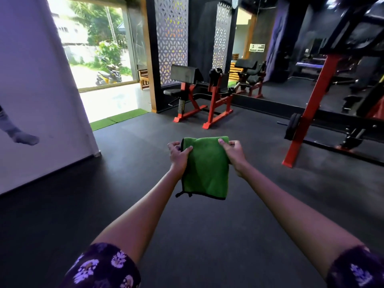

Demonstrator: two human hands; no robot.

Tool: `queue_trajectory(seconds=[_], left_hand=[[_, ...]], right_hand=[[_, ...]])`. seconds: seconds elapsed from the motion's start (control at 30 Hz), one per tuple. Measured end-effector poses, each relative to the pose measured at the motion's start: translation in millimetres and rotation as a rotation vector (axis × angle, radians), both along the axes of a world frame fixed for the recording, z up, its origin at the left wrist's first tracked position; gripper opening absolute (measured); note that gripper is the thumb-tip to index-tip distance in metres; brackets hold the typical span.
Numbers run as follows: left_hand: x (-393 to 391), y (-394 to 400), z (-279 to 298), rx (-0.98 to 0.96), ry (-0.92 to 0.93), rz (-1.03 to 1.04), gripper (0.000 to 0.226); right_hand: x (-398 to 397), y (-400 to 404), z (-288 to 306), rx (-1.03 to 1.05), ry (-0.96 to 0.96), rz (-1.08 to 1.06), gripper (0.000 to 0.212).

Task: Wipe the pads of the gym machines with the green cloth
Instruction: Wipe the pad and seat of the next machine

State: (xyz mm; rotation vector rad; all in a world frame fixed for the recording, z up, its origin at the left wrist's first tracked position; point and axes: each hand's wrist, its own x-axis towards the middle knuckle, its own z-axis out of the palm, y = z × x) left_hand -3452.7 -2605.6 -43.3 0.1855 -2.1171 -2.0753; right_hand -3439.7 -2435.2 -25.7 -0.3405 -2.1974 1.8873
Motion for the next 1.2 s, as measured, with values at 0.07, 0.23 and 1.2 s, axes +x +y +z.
queue_trajectory(seconds=[0.07,0.23,1.2], left_hand=[[-44.0,16.4,-2.7,-0.005,-0.025,0.068,0.054],[-157.0,42.4,6.1,-0.081,-0.006,0.166,0.048],[-868.1,4.9,10.3,-0.045,-0.047,0.41,0.041]], right_hand=[[-45.7,18.1,-2.9,-0.047,-0.028,0.043,0.041],[-163.3,45.4,10.2,-0.196,-0.061,0.254,0.028],[-907.5,-15.4,3.6,0.302,0.321,0.159,0.025]])
